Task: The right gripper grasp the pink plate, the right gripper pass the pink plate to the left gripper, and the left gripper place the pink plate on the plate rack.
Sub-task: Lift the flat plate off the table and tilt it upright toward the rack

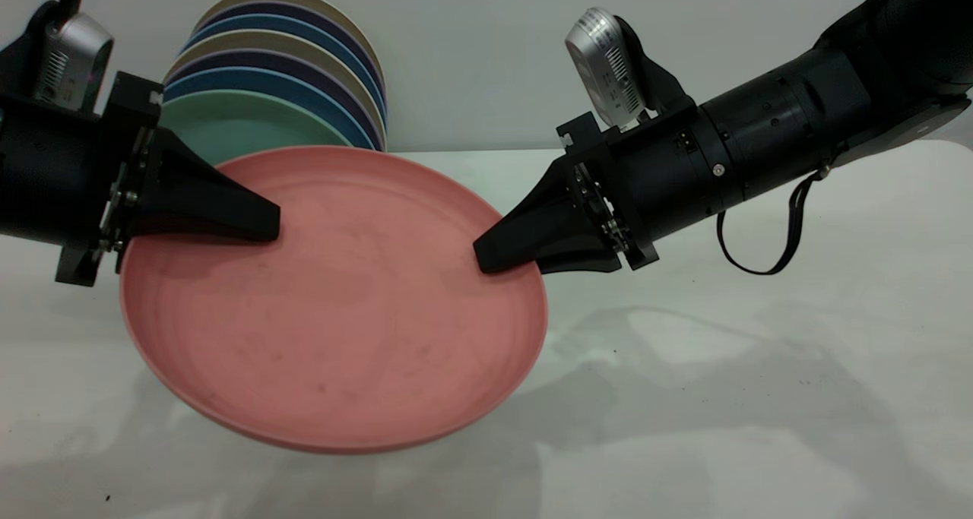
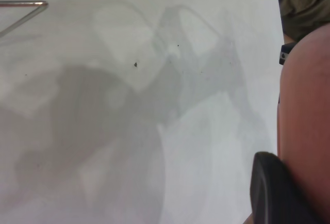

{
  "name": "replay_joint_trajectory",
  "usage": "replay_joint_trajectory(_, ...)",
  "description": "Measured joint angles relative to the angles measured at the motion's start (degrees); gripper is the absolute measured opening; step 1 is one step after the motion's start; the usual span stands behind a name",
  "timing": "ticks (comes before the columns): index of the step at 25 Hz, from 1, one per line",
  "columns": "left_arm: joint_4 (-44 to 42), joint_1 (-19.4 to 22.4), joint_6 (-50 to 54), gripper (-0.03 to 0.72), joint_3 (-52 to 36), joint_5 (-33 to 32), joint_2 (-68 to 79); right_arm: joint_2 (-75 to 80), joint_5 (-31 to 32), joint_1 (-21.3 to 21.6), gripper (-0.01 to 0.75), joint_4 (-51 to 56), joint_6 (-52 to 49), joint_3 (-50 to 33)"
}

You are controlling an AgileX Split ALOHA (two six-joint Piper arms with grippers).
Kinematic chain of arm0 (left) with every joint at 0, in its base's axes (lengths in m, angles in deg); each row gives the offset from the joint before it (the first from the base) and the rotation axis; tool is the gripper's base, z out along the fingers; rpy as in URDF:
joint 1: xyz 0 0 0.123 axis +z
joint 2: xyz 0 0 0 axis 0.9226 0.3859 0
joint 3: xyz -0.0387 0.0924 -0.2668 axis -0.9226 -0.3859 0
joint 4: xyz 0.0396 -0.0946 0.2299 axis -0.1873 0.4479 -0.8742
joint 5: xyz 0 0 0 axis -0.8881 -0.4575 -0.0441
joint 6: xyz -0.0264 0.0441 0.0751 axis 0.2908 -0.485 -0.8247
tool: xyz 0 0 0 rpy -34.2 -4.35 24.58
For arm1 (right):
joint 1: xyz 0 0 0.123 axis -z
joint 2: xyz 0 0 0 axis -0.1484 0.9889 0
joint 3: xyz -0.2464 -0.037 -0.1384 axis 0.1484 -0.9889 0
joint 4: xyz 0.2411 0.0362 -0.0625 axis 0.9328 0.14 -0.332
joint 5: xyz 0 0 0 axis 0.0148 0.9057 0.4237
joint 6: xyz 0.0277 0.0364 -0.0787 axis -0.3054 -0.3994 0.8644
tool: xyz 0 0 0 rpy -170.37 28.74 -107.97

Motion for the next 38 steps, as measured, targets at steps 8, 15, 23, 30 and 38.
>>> replay_joint_trajectory(8,-2.6,0.0,0.0,0.1,0.0,0.1,0.0,-0.1,-0.3,0.7,0.454,0.1,0.0,0.0)
replay_joint_trajectory(15,-5.5,0.0,-0.2,0.1,0.2,8.8,-0.1,-0.1,5.2,10.1,0.507,0.0,-1.1,0.0)
replay_joint_trajectory(23,-20.2,-0.8,-9.5,0.1,8.8,9.4,-1.3,-0.4,5.6,19.7,0.488,-10.4,-6.5,0.0)
replay_joint_trajectory(30,-40.3,-6.9,-33.8,0.099,20.3,5.2,-7.2,-0.7,5.6,21.6,0.41,-15.3,-7.7,0.0)
replay_joint_trajectory(38,-49.7,-7.6,-34.5,0.099,28.7,4.8,-10.5,-0.8,5.7,21.6,0.389,-15.9,-7.7,0.0)
